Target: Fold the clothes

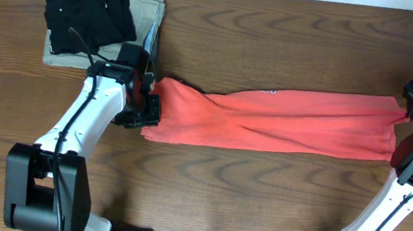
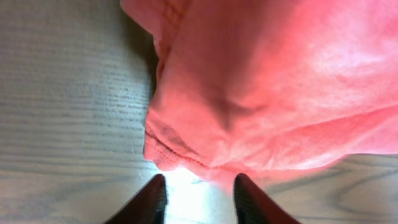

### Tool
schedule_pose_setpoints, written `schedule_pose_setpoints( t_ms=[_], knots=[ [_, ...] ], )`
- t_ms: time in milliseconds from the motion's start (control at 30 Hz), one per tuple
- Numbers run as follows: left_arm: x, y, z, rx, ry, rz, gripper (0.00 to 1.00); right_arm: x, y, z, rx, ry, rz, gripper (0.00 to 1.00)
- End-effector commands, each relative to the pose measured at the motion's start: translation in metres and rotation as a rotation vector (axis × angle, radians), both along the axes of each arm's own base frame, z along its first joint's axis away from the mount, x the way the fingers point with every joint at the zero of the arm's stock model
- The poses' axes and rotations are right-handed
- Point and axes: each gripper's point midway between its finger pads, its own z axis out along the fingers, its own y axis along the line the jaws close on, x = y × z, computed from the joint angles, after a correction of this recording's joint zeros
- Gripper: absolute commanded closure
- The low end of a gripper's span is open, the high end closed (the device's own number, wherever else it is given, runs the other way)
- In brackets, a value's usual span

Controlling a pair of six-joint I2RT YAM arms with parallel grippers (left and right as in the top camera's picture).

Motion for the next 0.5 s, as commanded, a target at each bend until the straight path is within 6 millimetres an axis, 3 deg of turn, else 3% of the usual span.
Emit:
schedule_pose_setpoints(
  t_ms=[0,33,100,200,267,300,333,400,467],
  knots=[
    [-0.005,0.001,-0.003,0.003,0.02,0.006,0.59,-0.003,0.0,0.012,-0.024,-0.003,0.059,0.52],
    [-0.005,0.001,-0.003,0.003,0.021,0.006,0.59,-0.004,0.0,0.011,-0.023,-0.001,0.059,0.39],
    [-0.005,0.001,-0.003,0.003,0.02,0.006,0.59,-0.004,0.0,0.011,-0.022,0.001,0.059,0.21],
    [-0.002,0.001,-0.001,0.002,0.012,0.006,0.6,-0.002,0.003,0.01,-0.008,-0.009,0.058,0.17],
    [0.001,-0.001,-0.001,-0.012,-0.002,0.005,0.67,0.001,0.009,0.009,0.022,-0.025,0.054,0.17],
    [0.003,-0.004,0.0,-0.029,-0.009,0.004,0.75,0.003,0.013,0.008,0.039,-0.036,0.054,0.22],
    [0.005,-0.009,0.002,-0.059,-0.018,0.002,0.9,0.006,0.019,0.007,0.06,-0.046,0.056,0.33],
    [0.008,-0.022,0.009,-0.126,-0.039,-0.01,0.94,0.013,0.028,0.002,0.086,-0.062,0.085,0.64],
    [0.017,-0.034,0.018,-0.157,-0.103,-0.04,0.94,0.017,0.037,-0.007,0.094,-0.055,0.149,0.84]
  ],
)
